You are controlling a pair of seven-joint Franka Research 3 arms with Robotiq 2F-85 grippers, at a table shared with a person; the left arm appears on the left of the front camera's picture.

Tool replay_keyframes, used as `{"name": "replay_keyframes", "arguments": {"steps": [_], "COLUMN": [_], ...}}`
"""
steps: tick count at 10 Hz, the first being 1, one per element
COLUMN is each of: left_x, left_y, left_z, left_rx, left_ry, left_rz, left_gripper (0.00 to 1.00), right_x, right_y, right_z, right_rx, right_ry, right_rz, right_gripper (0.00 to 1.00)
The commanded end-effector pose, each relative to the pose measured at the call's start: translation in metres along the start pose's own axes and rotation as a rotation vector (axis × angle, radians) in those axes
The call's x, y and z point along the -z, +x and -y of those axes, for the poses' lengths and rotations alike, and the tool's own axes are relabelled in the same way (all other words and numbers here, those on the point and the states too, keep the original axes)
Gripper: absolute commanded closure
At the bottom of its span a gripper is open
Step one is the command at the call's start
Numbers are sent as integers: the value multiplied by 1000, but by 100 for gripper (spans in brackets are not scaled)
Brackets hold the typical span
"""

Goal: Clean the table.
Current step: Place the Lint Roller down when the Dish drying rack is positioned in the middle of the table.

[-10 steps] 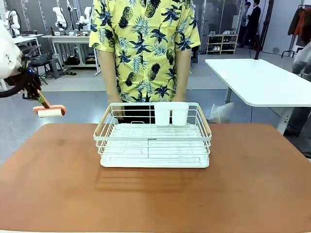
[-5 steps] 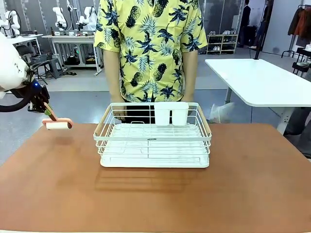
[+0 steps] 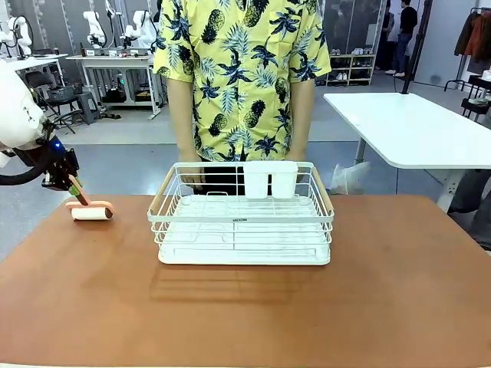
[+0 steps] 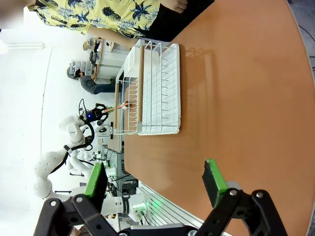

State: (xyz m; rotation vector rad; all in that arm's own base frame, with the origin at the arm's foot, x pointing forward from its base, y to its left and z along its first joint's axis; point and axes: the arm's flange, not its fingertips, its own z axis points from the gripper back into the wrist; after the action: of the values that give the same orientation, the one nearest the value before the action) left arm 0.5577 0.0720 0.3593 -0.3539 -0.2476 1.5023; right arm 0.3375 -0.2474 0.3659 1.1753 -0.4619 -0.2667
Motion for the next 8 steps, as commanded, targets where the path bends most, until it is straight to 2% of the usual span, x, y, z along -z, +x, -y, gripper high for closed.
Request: {"name": "replay_keyframes", "arguments": {"steps": [1,5,8], "left_x": [-6,-10,-38], "left_y": [0,-3,-11], "left_z": [0,-2,0], "left_rx": [20,41,19], "left_ry": [41,70,196], "left_rz": [19,38,64], "left_gripper": [69,32,3], "right_x": [0,0,0], "right_y": [0,0,0], "right_z": [-3,-3,-3], "right_rx": [3,3,3], "right_ry": [4,4,4], "right_rz": [7,7,7], "right_gripper": [0,0,0]}}
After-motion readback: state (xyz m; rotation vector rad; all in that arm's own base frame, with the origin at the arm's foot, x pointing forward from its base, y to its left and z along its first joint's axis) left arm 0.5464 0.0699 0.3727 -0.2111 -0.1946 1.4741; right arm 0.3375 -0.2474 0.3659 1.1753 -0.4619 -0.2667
